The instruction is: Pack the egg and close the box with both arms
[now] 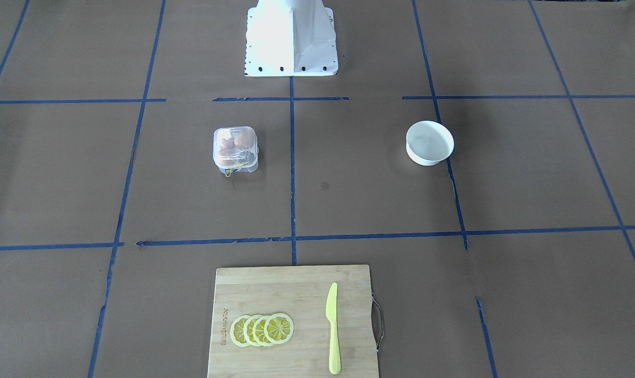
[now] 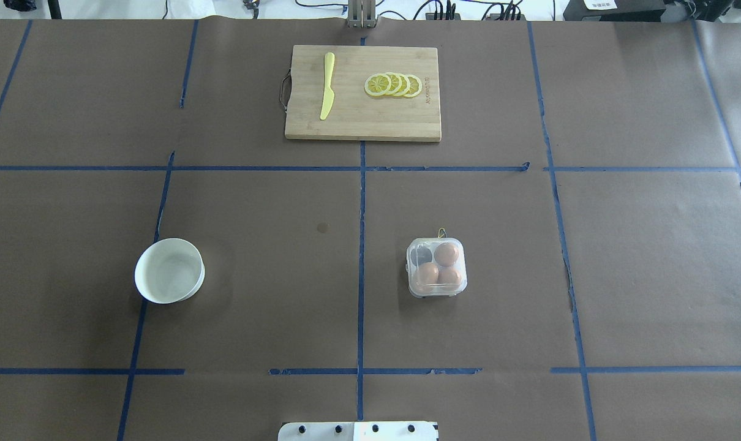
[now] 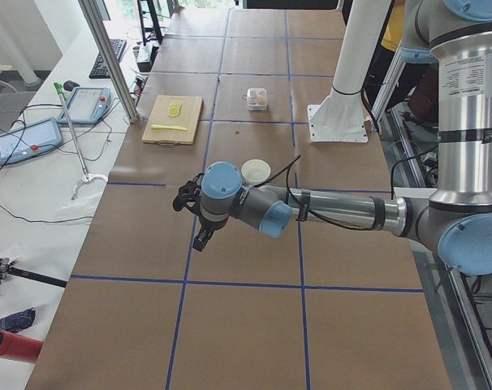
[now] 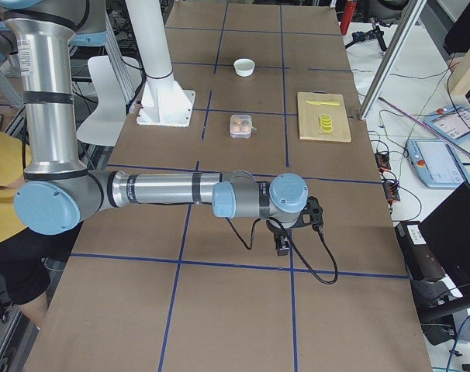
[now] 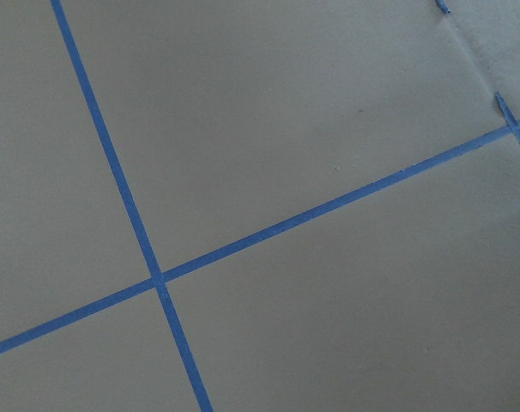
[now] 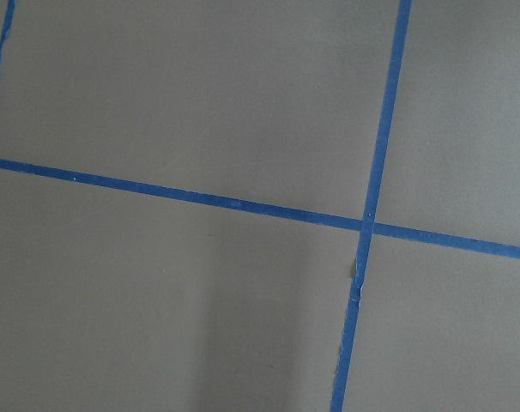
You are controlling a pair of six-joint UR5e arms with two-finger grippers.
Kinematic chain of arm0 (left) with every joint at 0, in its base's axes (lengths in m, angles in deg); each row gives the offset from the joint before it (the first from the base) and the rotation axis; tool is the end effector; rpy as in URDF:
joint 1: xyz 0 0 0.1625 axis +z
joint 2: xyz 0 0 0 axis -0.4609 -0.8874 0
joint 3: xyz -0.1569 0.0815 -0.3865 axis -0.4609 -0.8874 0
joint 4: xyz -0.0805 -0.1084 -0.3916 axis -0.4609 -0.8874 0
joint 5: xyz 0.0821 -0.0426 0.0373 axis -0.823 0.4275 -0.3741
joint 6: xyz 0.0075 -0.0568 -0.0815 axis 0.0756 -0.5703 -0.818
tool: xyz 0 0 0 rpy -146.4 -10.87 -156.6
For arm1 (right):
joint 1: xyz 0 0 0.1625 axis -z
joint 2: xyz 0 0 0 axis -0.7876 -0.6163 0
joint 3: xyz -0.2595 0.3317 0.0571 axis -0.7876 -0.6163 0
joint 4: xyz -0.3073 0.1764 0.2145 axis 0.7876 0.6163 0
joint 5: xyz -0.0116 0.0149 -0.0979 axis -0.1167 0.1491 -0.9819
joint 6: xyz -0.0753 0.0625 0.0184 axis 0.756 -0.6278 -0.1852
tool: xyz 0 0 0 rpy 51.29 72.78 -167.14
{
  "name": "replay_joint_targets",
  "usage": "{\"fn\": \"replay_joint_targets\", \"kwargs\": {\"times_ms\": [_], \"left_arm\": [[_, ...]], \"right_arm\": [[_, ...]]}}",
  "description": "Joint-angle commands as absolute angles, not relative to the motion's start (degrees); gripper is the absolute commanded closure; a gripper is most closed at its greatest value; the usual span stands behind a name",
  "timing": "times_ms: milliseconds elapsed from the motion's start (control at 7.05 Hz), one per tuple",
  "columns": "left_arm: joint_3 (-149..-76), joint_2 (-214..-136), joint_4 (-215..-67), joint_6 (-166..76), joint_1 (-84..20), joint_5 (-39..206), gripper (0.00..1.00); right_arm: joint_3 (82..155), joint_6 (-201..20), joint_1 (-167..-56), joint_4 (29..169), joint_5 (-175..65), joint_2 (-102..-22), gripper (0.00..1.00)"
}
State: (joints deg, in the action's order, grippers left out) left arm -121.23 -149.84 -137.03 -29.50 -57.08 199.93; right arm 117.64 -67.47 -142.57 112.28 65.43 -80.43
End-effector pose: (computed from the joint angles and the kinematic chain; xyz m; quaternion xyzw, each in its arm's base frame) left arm -0.0142 -0.4722 0.5726 0.1901 0.4046 0.1405 0.8834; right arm 0.0587 -0.5080 0.6118 0.0596 -0.4461 -0.0626 0.8908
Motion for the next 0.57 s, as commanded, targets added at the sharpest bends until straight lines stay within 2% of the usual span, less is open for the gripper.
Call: {"fn": "replay_joint_targets", "kwargs": {"times_ms": [0,426], "left_arm": [[-121.1,-150.4,-136.8,-29.4,-57.1,199.9,0.0],[-118.9,-150.9,-136.6,-29.5,-56.8,199.7,0.0]], "right_arm": [[118.9,-67.5,-142.6,112.2,65.5,-80.5,0.0],[118.9,-67.6,-142.7,112.2,64.9,-80.5,0.0]]}}
